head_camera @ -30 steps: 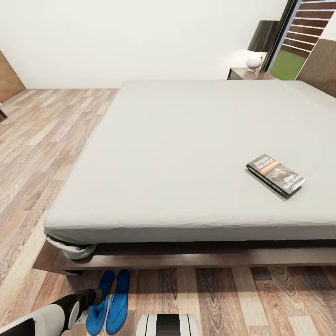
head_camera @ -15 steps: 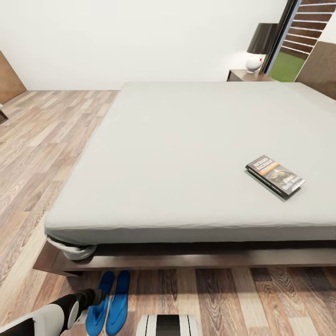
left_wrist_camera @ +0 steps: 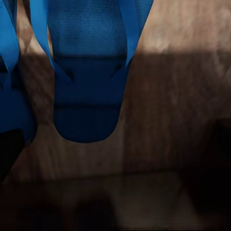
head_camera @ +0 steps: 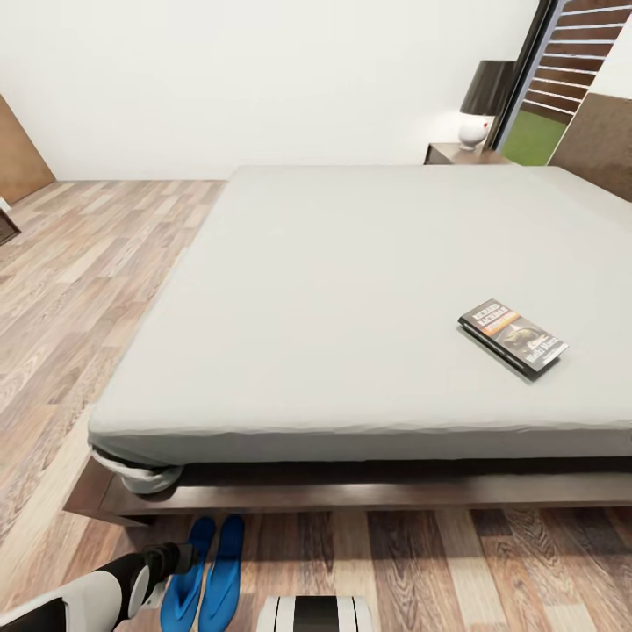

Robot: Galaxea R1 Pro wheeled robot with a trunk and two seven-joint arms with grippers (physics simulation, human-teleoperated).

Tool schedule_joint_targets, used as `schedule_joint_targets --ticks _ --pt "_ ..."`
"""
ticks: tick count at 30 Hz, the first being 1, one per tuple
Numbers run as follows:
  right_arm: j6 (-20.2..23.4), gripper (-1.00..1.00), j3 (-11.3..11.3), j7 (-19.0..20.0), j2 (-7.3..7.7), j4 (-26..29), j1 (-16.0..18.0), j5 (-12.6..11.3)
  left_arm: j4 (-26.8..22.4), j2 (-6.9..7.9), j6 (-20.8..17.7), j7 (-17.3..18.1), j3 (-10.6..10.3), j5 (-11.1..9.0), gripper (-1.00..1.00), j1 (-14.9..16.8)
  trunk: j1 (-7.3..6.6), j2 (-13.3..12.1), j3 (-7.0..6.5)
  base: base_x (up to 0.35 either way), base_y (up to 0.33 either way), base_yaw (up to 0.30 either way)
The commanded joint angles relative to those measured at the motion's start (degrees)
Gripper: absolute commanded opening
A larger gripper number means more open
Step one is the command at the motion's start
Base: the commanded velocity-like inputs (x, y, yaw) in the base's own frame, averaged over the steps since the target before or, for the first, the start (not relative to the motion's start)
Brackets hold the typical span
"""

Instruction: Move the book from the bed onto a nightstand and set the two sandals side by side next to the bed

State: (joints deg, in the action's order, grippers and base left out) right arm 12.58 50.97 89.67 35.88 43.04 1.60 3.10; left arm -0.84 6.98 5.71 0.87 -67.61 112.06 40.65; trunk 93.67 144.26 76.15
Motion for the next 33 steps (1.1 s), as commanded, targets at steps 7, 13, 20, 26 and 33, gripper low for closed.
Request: schedule_joint_targets --ticks 7,13,20,26,33 --pt "0.60 1.00 0.20 0.33 0.04 0.04 0.07 0.33 -0.05 0.05 0.29 0.10 0.29 0.53 1.00 -0.03 -0.14 -0.05 -1.08 0.000 0.000 0.000" --pt "0.64 1.00 0.23 0.33 0.06 0.03 0.07 0.33 -0.05 0.05 0.27 0.10 0.29 0.53 1.00 -0.09 -0.14 -0.05 -1.08 0.000 0.000 0.000" --pt "0.68 1.00 0.20 0.33 0.06 0.03 0.07 0.33 -0.04 0.05 0.26 0.09 0.29 0.53 1.00 -0.24 -0.29 -0.13 -2.41 0.000 0.000 0.000" --pt "0.69 1.00 0.20 0.33 0.06 0.03 0.07 0.33 0.01 0.13 0.26 0.09 0.29 0.50 1.00 -0.30 -0.29 -0.13 -2.41 0.000 0.000 0.000" --pt "0.69 1.00 0.20 0.33 0.06 0.03 0.07 0.33 0.04 0.19 0.25 0.09 0.29 0.44 1.00 -0.37 -0.39 -0.19 -3.29 0.000 0.000 0.000"
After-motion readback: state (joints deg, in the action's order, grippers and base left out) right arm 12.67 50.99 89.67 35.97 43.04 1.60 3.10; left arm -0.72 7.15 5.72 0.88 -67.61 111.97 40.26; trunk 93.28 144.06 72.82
